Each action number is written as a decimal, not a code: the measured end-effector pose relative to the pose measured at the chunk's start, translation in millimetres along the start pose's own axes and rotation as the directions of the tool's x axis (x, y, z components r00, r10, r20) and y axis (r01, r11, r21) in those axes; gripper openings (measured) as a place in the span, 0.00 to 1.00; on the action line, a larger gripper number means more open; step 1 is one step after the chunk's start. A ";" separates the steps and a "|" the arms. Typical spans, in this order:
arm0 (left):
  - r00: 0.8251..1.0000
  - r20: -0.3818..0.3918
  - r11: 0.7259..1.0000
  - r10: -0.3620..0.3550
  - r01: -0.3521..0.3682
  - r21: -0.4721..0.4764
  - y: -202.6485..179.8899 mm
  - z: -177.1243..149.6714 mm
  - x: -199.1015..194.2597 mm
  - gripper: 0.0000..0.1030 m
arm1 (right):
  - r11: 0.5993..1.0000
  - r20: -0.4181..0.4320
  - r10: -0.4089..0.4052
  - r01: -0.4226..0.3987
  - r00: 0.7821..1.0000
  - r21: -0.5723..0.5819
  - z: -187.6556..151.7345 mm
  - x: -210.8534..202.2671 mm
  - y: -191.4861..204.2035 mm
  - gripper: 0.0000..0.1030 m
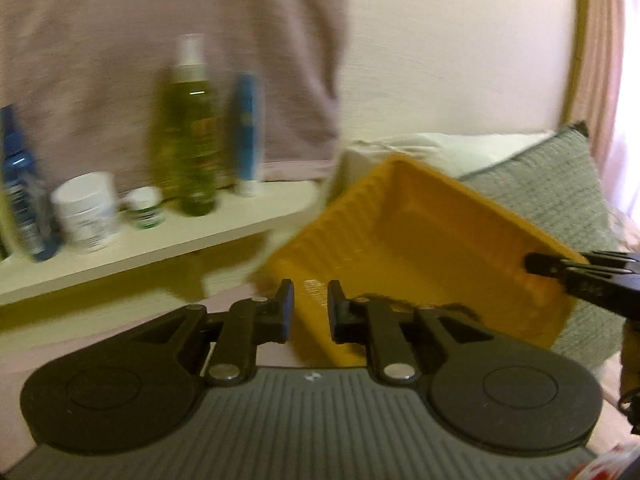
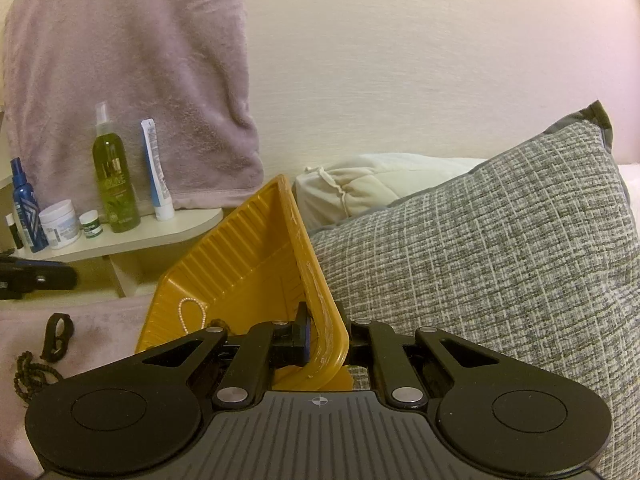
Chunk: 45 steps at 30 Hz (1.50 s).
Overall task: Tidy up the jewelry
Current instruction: 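Carry the bead bracelet over the orange tray and open the left tool, then grasp the long dark bead necklace on the towel with the left tool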
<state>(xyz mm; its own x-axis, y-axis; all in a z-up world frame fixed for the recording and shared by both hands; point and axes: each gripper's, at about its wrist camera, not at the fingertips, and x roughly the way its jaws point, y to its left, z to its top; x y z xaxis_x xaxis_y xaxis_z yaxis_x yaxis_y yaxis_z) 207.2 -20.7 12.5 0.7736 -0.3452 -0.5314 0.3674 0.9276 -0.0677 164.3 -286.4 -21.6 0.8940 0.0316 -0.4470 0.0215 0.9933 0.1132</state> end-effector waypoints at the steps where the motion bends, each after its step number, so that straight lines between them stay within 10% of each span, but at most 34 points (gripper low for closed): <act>1: 1.000 0.002 1.000 0.017 -0.016 -0.010 7.9 -1.7 -4.0 0.15 | 1.000 0.000 -0.001 0.001 1.000 -0.002 0.1 0.1 0.3 0.09; 19: 0.957 -0.083 0.954 0.278 -0.285 -0.090 108.8 -55.7 -39.9 0.19 | 1.000 -0.002 -0.003 0.003 1.000 -0.006 -0.9 2.1 -1.3 0.09; 35: 0.964 -0.169 0.946 0.205 -0.239 -0.221 103.6 -99.7 -26.3 0.29 | 1.000 -0.006 -0.009 0.009 1.000 -0.013 -3.0 4.9 -3.9 0.09; 45: 0.934 -0.232 0.928 0.273 -0.319 -0.191 90.6 -105.4 -1.6 0.24 | 1.000 -0.009 -0.010 0.010 1.000 -0.014 -2.6 5.9 -5.4 0.09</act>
<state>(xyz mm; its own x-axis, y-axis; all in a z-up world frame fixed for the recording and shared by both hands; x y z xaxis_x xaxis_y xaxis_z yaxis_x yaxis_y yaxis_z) 184.8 78.9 -81.8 0.7031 -0.0356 -0.7102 -0.0042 0.9985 -0.0543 168.3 -291.3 -27.1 0.8898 0.0226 -0.4558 0.0239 0.9951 0.0960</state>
